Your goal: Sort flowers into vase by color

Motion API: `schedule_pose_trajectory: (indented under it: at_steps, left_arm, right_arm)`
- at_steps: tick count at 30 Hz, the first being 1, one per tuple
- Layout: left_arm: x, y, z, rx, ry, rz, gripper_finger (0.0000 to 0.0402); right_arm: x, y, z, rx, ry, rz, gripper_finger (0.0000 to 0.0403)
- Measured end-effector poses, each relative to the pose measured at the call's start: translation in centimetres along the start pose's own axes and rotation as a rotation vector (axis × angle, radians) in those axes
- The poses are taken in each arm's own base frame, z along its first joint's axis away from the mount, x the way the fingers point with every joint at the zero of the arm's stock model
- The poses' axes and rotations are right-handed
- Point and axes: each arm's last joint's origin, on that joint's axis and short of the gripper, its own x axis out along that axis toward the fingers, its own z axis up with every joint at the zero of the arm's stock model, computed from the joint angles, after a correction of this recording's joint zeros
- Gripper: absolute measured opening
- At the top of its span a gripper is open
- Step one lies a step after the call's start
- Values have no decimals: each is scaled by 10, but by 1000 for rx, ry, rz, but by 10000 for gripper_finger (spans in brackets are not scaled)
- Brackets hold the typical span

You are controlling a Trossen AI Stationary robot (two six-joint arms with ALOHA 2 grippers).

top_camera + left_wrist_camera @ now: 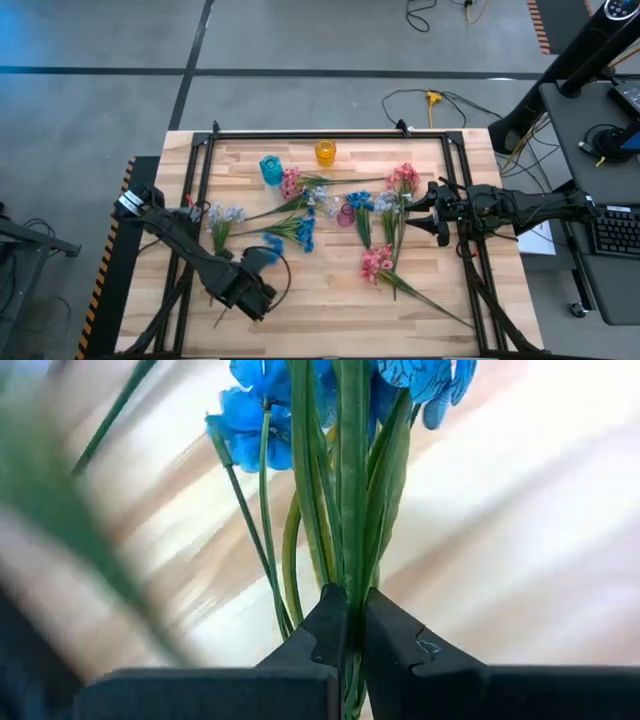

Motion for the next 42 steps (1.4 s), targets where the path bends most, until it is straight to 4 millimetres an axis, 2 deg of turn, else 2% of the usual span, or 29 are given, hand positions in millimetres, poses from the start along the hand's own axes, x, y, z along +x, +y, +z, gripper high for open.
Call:
schedule_pose_trajectory:
  at_steps: [5, 13, 16, 22, 26, 33, 37, 42]
  left_arm:
    - [-41, -8, 13, 139, -175, -137, 0]
    - [-85, -10, 27, 395, -587, -262, 0]
    - [-99, -11, 37, 459, -741, -302, 0]
    - [-116, -21, 58, 582, -981, -276, 0]
    - [-111, -31, 79, 681, -1094, -249, 0]
    - [-79, -29, 119, 753, -1327, -447, 0]
    - [-54, -19, 134, 686, -1492, -535, 0]
    - [-25, -3, 148, 511, -1626, -566, 0]
  right_arm:
    - [0, 0, 0, 0, -1, 0, 210]
    - [0, 0, 0, -12, -2, 0, 210]
    - [0, 0, 0, -13, -6, 2, 210]
    - [0, 1, 3, -25, -33, 8, 210]
    - [0, 3, 7, -48, -71, 19, 210]
    - [-1, 3, 8, -52, -87, 26, 210]
    - [-1, 3, 9, -51, -90, 27, 210]
    - [-1, 4, 9, -51, -98, 30, 210]
